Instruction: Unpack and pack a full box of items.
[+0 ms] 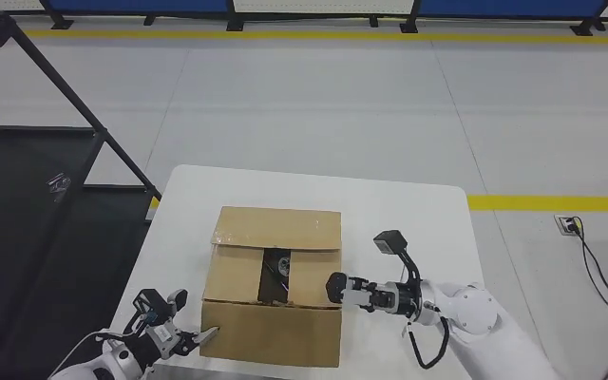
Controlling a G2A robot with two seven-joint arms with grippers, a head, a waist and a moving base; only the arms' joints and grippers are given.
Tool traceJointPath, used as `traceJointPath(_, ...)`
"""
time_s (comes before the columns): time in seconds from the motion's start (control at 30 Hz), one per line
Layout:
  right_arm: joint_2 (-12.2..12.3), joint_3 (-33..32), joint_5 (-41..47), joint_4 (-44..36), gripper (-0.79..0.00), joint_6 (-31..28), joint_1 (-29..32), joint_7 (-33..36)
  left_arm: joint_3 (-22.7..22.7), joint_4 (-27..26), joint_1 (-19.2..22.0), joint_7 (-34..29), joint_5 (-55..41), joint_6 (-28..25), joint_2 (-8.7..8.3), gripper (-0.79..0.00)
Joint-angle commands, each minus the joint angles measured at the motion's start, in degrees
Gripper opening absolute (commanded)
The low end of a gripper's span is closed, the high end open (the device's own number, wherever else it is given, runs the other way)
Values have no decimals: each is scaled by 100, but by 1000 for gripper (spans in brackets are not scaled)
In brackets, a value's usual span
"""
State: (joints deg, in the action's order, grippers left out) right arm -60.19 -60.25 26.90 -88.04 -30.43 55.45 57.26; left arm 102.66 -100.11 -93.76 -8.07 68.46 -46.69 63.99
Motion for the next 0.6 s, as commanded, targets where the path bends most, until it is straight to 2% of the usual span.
traceJointPath(0.0, 0, 0, 1, 0, 0, 0, 0, 0, 0, 0, 0, 0, -1, -1, 0, 0)
traceJointPath(0.2, -21, 25, 166, 10, 0, 185, 62, -200, 0, 0, 0, 0, -1, -1, 0, 0)
traceJointPath(0.4, -136, 278, 582, 505, 0, 1149, -301, -281, -46, -111, -31, 14, 23, 151, -9, 0)
traceJointPath(0.57, -223, 446, 433, 762, 0, 1661, -555, -593, -184, -146, -30, 106, 176, 386, -8, 0)
